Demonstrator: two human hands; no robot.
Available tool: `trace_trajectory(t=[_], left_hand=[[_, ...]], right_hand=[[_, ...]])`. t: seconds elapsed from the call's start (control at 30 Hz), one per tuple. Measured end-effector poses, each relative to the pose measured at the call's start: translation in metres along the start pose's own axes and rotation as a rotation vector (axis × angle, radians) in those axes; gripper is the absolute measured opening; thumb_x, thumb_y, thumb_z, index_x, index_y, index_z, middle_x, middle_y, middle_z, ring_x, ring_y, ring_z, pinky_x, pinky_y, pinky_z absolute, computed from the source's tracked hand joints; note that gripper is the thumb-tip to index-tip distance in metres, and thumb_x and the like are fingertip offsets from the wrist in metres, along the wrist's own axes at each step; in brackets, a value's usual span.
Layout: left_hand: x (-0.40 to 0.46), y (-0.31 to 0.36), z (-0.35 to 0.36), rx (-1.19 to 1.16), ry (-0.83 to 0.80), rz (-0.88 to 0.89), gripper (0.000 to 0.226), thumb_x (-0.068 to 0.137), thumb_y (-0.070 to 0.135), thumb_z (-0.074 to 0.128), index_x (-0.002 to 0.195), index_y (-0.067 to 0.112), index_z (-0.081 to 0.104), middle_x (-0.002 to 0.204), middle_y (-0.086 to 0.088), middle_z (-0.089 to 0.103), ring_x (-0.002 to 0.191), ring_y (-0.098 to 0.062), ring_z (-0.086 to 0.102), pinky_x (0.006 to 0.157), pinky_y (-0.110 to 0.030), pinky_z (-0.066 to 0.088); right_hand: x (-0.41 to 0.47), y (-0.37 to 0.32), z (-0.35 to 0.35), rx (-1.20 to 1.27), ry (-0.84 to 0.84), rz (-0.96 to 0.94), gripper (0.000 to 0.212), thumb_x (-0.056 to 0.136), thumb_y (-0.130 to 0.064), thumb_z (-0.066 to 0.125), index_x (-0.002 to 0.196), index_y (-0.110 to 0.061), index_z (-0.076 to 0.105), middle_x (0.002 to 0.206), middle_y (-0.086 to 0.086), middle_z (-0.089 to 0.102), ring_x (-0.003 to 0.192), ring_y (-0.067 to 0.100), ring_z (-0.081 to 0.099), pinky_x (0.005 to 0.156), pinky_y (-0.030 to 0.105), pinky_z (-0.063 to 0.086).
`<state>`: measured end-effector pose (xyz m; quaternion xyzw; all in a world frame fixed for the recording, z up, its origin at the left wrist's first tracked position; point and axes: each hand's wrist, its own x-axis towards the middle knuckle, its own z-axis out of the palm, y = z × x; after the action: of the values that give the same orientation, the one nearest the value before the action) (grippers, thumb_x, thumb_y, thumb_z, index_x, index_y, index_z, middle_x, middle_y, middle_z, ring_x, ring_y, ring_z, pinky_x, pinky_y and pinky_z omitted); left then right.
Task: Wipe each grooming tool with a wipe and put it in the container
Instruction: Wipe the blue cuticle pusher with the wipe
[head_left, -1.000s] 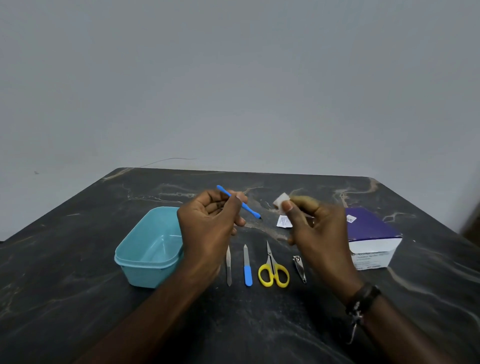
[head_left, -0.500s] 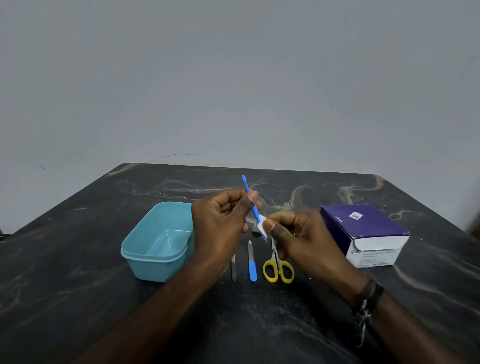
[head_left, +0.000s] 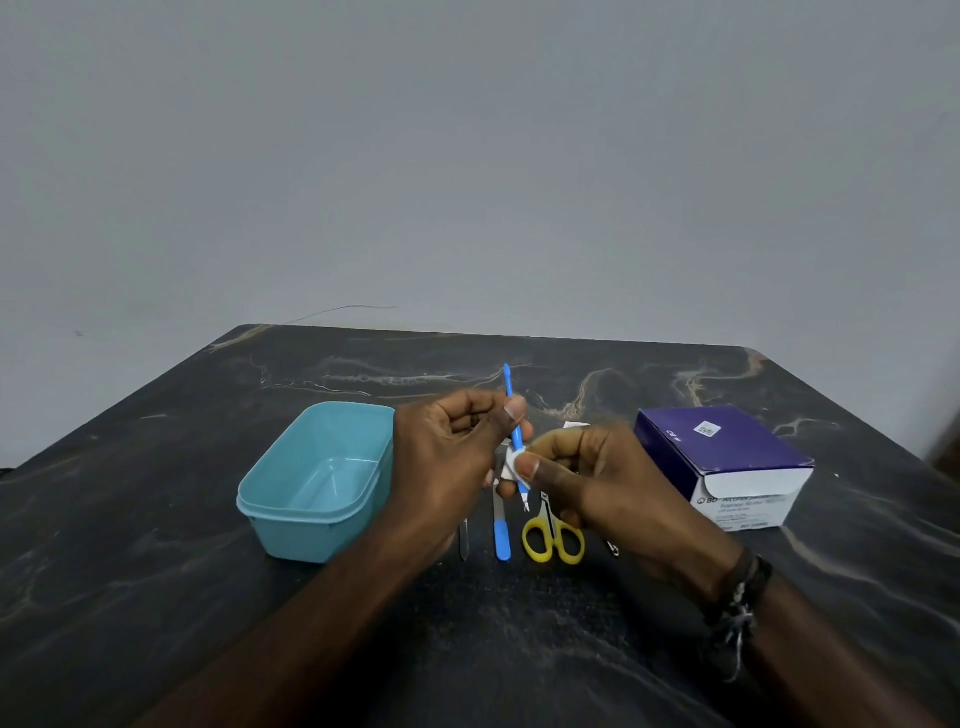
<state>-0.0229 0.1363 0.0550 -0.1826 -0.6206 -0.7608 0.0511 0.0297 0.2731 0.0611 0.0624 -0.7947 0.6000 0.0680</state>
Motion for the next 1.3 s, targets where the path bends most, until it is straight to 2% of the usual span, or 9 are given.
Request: trace_trajectory(t=[0.17, 0.37, 0.5, 0.6, 0.8, 0.97, 1.03, 1.17, 1.3], left_hand=[[-0.001, 0.004, 0.001, -0.003, -0.010, -0.025, 0.011, 0.082, 0.015, 0.073, 0.086, 0.005, 0.073, 0.072, -0.013, 0.074, 0.039, -0.009, 0.057, 0.036, -0.016, 0.040], [0.004, -0.003, -0.002, 0.013, 0.071, -0.072, 0.018, 0.077, 0.028, 0.077, 0.078, 0.009, 0.075, 0.040, 0.002, 0.047, 0.033, -0.010, 0.041, 0.039, -0.020, 0.040], [0.001, -0.003, 0.002, -0.012, -0.007, -0.064, 0.015, 0.079, 0.019, 0.076, 0.078, 0.004, 0.074, 0.059, -0.004, 0.068, 0.043, -0.010, 0.057, 0.043, -0.018, 0.045], [-0.001, -0.002, 0.003, -0.015, -0.024, -0.057, 0.015, 0.080, 0.017, 0.075, 0.078, 0.002, 0.074, 0.059, -0.003, 0.068, 0.044, -0.009, 0.057, 0.043, -0.018, 0.044], [0.004, -0.002, -0.001, -0.041, 0.057, -0.101, 0.017, 0.078, 0.020, 0.076, 0.079, 0.003, 0.074, 0.039, -0.001, 0.046, 0.030, -0.011, 0.039, 0.037, -0.021, 0.040], [0.000, -0.004, 0.003, -0.029, -0.027, -0.080, 0.018, 0.081, 0.014, 0.074, 0.076, -0.002, 0.072, 0.056, -0.002, 0.065, 0.042, -0.008, 0.057, 0.043, -0.016, 0.044], [0.001, -0.004, 0.003, -0.025, -0.016, -0.077, 0.018, 0.081, 0.016, 0.075, 0.074, -0.001, 0.072, 0.059, -0.004, 0.066, 0.044, -0.011, 0.057, 0.046, -0.021, 0.046], [0.006, -0.008, -0.001, 0.004, 0.064, -0.088, 0.014, 0.076, 0.022, 0.078, 0.071, 0.010, 0.076, 0.060, 0.001, 0.067, 0.051, -0.010, 0.058, 0.057, -0.030, 0.047], [0.003, -0.008, 0.001, 0.003, 0.015, -0.111, 0.016, 0.079, 0.020, 0.076, 0.072, 0.005, 0.074, 0.057, -0.002, 0.066, 0.047, -0.012, 0.058, 0.050, -0.025, 0.047]], right_hand=[[0.000, 0.004, 0.004, 0.088, 0.042, -0.002, 0.021, 0.092, -0.015, 0.060, 0.088, 0.002, 0.072, 0.068, 0.011, 0.072, 0.044, 0.015, 0.033, 0.040, 0.021, 0.028], [-0.004, 0.000, 0.005, 0.043, -0.072, 0.028, 0.023, 0.091, -0.018, 0.062, 0.085, 0.001, 0.073, 0.085, 0.035, 0.066, 0.047, 0.017, 0.031, 0.044, 0.023, 0.027], [0.000, 0.000, 0.003, 0.172, 0.080, 0.040, 0.021, 0.091, -0.016, 0.062, 0.083, 0.001, 0.072, 0.057, 0.007, 0.060, 0.043, 0.008, 0.032, 0.040, 0.018, 0.029], [-0.001, 0.000, 0.000, 0.183, 0.033, 0.043, 0.021, 0.092, -0.015, 0.060, 0.086, 0.002, 0.070, 0.050, -0.006, 0.057, 0.042, 0.006, 0.032, 0.040, 0.016, 0.029], [-0.006, -0.005, 0.003, 0.073, -0.107, 0.069, 0.026, 0.092, -0.016, 0.061, 0.089, 0.008, 0.070, 0.053, -0.001, 0.059, 0.042, 0.007, 0.032, 0.041, 0.016, 0.029], [0.000, -0.004, 0.002, 0.216, 0.070, 0.069, 0.018, 0.091, -0.014, 0.061, 0.083, 0.000, 0.070, 0.047, -0.006, 0.054, 0.041, 0.006, 0.032, 0.040, 0.016, 0.029], [-0.002, -0.004, 0.000, 0.189, 0.005, 0.067, 0.019, 0.092, -0.015, 0.059, 0.083, -0.003, 0.070, 0.047, -0.009, 0.056, 0.041, 0.005, 0.032, 0.040, 0.016, 0.029], [-0.005, -0.004, 0.002, 0.080, -0.116, 0.106, 0.029, 0.093, -0.016, 0.060, 0.092, 0.011, 0.068, 0.041, -0.011, 0.050, 0.038, 0.004, 0.032, 0.040, 0.016, 0.028], [-0.003, -0.003, 0.001, 0.103, -0.040, 0.103, 0.025, 0.092, -0.015, 0.060, 0.090, 0.008, 0.068, 0.043, -0.010, 0.055, 0.041, 0.005, 0.032, 0.041, 0.016, 0.028]])
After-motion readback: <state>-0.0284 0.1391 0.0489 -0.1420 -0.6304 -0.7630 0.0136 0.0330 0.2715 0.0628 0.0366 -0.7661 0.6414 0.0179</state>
